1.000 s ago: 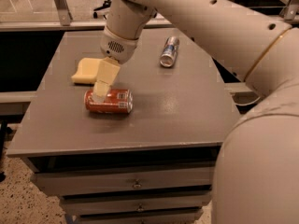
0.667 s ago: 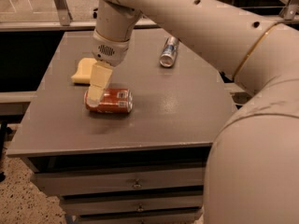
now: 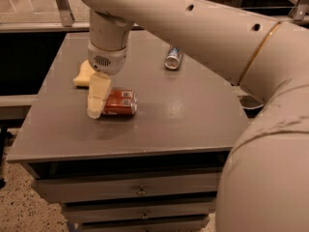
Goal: Place coke can upright
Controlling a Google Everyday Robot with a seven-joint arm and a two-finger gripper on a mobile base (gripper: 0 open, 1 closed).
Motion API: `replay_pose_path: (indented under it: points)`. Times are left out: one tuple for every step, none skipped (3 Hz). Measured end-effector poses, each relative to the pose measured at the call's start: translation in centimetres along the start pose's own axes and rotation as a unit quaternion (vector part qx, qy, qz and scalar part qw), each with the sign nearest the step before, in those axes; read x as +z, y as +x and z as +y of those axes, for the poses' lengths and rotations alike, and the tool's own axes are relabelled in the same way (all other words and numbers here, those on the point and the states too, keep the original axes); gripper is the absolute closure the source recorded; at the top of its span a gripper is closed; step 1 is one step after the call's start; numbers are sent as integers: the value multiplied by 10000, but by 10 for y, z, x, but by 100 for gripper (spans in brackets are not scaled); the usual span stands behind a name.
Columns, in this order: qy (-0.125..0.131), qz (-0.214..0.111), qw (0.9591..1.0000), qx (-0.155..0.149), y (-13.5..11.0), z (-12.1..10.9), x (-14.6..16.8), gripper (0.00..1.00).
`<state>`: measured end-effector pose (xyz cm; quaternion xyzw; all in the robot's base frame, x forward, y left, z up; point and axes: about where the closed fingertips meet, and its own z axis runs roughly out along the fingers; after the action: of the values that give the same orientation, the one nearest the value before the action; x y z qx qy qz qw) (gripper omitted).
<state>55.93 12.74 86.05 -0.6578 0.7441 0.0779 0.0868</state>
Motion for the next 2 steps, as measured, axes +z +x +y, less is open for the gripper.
replay_pose_path:
  points:
    - [138,94,9999,45,0,2,5,0]
    - [197,116,9997,108,1,3,13,0]
